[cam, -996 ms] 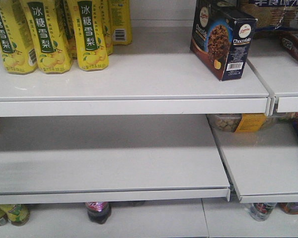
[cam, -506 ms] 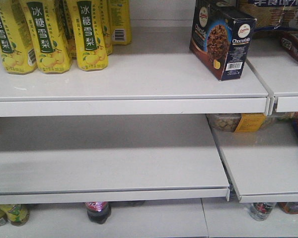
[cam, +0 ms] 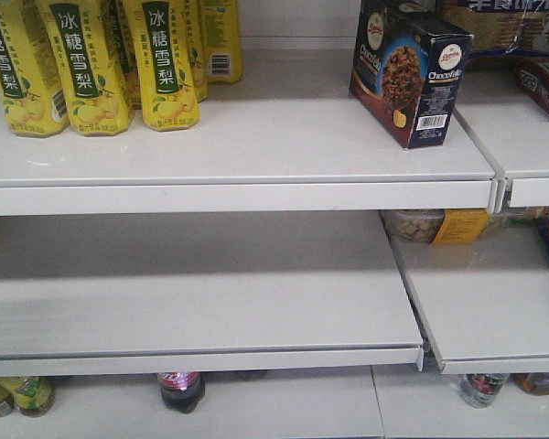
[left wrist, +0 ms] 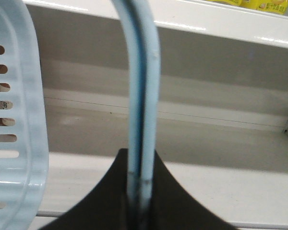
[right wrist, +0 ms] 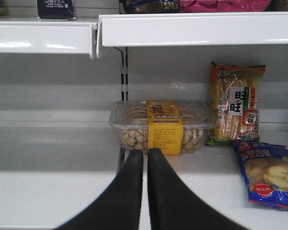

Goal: Left arm holds basket, right arm returns cookies

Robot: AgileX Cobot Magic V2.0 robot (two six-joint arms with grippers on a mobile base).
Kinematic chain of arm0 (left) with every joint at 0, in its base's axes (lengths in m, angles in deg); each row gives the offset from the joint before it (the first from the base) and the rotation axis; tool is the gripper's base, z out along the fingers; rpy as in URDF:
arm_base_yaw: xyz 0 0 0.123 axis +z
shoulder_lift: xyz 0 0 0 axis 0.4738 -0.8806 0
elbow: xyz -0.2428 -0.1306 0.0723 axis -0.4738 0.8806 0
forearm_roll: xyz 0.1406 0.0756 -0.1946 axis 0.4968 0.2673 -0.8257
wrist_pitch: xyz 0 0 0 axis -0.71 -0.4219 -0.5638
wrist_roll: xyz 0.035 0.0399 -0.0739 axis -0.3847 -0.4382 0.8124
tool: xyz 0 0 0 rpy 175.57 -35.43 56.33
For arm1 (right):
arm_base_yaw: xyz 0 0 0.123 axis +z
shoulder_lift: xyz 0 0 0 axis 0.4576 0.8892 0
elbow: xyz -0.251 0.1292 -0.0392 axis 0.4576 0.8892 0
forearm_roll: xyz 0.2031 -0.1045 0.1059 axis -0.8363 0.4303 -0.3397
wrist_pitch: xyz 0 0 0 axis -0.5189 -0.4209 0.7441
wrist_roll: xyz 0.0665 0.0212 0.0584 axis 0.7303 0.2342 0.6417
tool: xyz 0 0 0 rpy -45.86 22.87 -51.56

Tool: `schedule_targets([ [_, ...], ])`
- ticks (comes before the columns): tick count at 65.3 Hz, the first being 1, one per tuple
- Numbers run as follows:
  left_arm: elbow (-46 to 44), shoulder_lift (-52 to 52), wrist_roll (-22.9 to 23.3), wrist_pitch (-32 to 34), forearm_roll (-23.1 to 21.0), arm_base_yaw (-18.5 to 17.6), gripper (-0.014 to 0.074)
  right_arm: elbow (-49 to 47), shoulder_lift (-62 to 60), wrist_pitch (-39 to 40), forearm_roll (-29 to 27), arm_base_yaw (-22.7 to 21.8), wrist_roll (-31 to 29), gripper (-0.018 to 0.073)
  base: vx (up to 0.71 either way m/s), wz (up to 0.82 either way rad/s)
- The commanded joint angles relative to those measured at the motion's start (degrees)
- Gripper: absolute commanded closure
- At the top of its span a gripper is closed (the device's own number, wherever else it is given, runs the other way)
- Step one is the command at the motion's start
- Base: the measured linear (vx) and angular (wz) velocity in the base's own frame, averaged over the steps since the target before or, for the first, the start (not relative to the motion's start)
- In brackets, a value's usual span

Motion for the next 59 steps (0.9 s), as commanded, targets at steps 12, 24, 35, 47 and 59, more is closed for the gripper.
schedule_targets([
  [12,-1.7,1.0,-1.1,5.6,1.0,-0.2,0.0602,2.5,-3.5,6.3,0.2,-0.5,-0.2,0.057,0.0,0.0],
  [24,-1.7,1.0,-1.1,5.6,1.0,-0.2,0.0602,2.5,-3.5,7.1,0.3,-0.5,-0.3,0.057,0.0,0.0],
  [35,-1.7,1.0,-1.1,5.6,1.0,-0.2,0.0602,2.3,-3.5,6.9,0.3,-0.5,-0.3,0.057,0.0,0.0],
  [47,-1.7,1.0,-1.1,5.6,1.0,-0.2,0.0602,2.3,-3.5,6.9,0.3,-0.5,-0.3,0.057,0.0,0.0],
  [59,-1.7,1.0,-1.1,5.6,1.0,-0.2,0.0602,2.3,-3.5,6.9,0.3,-0.5,-0.3,0.057,0.0,0.0],
])
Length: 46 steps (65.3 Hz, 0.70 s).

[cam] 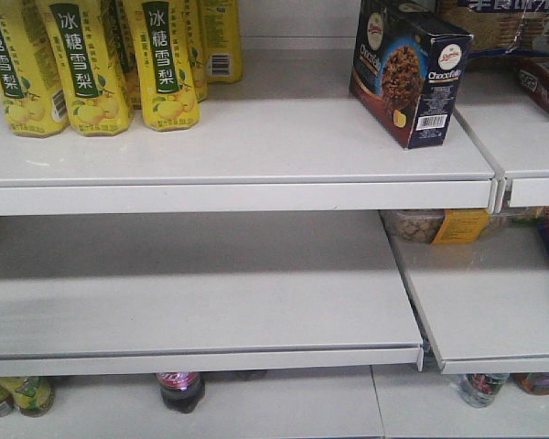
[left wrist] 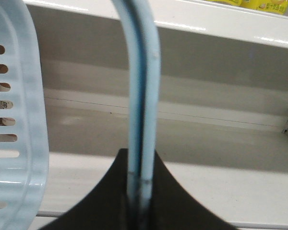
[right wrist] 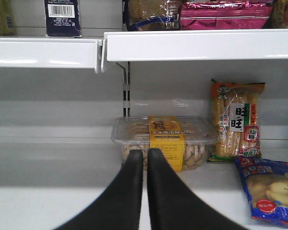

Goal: Left arm holds basket, right arm returns cookies

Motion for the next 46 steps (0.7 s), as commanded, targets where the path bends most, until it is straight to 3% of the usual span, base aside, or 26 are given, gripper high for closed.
schedule_targets([
  [1,-1.7,1.0,-1.1,5.6,1.0,-0.2,0.0602,1.0,-0.7,4.6,0.3,-0.5,-0.3,0.057,0.0,0.0],
  [46,-1.7,1.0,-1.1,5.6,1.0,-0.2,0.0602,1.0,-0.7,4.5,0.3,-0.5,-0.3,0.057,0.0,0.0],
])
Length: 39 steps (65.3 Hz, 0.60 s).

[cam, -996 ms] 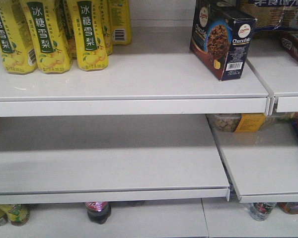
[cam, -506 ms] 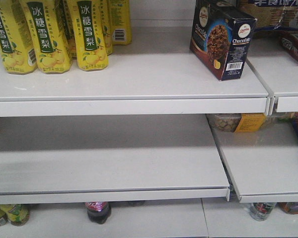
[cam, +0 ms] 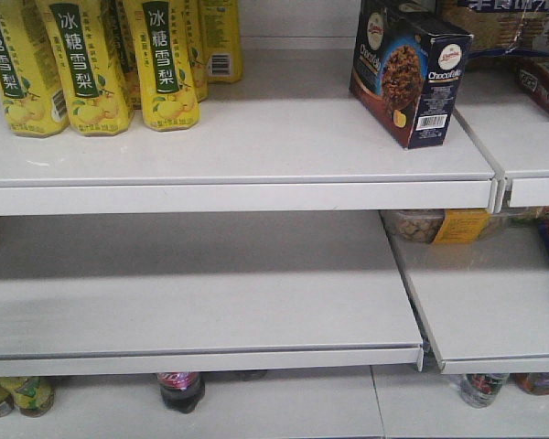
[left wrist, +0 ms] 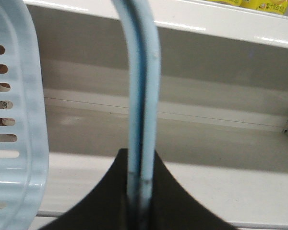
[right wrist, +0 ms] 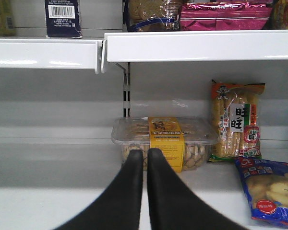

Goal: Left arm holds basket, right arm returns cookies

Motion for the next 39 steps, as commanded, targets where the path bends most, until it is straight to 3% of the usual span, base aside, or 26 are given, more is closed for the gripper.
schedule_targets([
  [1,-1.7,1.0,-1.1,5.6,1.0,-0.2,0.0602,1.0,-0.7,4.4,0.3,-0.5,-0.3,0.057,0.0,0.0],
  [39,-1.7,1.0,-1.1,5.6,1.0,-0.2,0.0602,1.0,-0.7,4.4,0.3,-0.5,-0.3,0.057,0.0,0.0],
])
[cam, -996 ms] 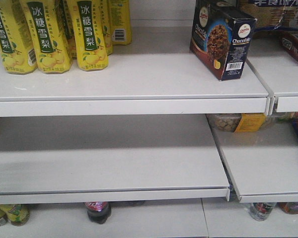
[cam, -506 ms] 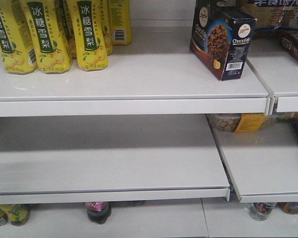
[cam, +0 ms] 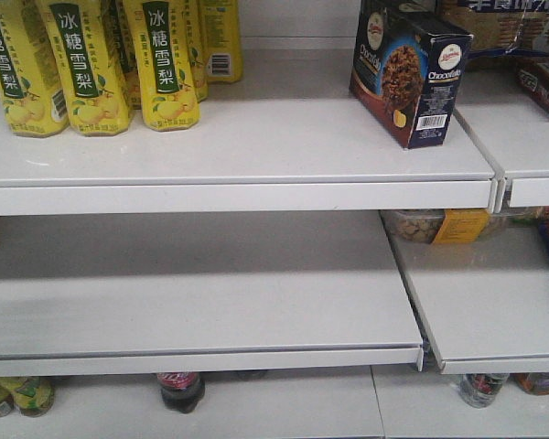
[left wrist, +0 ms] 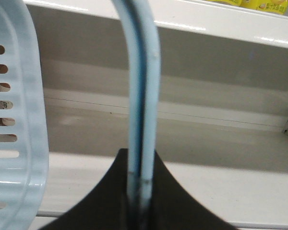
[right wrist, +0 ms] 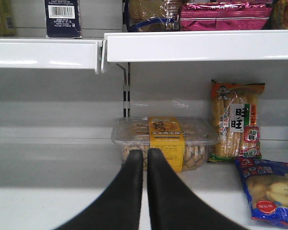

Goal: Left arm holds basket, right arm returns cookies

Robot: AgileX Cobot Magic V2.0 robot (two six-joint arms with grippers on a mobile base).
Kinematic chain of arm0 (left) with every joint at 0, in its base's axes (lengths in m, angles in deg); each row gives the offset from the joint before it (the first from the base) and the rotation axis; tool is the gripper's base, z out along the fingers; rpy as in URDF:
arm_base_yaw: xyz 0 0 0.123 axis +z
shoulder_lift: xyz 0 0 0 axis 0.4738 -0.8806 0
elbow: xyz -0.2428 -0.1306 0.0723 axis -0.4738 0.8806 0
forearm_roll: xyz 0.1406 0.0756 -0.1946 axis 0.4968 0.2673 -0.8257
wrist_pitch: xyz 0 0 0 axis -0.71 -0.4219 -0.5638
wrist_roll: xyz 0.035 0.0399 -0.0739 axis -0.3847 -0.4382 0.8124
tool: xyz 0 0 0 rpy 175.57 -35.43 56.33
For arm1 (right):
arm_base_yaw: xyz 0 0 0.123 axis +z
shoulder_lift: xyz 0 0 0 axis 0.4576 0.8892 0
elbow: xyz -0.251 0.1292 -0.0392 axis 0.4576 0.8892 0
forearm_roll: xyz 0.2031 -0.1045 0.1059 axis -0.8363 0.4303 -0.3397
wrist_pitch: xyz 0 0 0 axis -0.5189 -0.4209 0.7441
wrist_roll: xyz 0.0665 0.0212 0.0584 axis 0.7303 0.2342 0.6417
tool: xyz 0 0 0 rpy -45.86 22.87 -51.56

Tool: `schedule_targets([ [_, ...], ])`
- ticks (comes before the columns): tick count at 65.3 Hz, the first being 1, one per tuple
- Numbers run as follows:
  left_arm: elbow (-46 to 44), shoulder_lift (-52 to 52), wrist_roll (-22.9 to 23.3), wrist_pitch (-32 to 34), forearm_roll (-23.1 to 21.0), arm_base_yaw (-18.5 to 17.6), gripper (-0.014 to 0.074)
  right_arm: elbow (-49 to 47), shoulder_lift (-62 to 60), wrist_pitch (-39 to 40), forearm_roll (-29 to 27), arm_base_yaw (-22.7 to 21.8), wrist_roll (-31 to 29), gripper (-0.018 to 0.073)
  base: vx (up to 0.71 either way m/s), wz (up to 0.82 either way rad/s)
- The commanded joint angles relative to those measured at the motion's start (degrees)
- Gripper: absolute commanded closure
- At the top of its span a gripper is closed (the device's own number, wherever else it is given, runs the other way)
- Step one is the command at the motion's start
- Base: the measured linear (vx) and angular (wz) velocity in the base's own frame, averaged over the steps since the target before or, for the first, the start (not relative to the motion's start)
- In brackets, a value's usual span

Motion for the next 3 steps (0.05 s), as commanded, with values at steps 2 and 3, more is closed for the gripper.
schedule_targets([
  [2,-1.7,1.0,-1.1,5.6,1.0,-0.2,0.0602,1.0,-0.7,4.4,0.3,-0.5,-0.3,0.057,0.0,0.0],
  [3,-1.7,1.0,-1.1,5.6,1.0,-0.2,0.0602,1.0,-0.7,4.4,0.3,-0.5,-0.3,0.057,0.0,0.0],
])
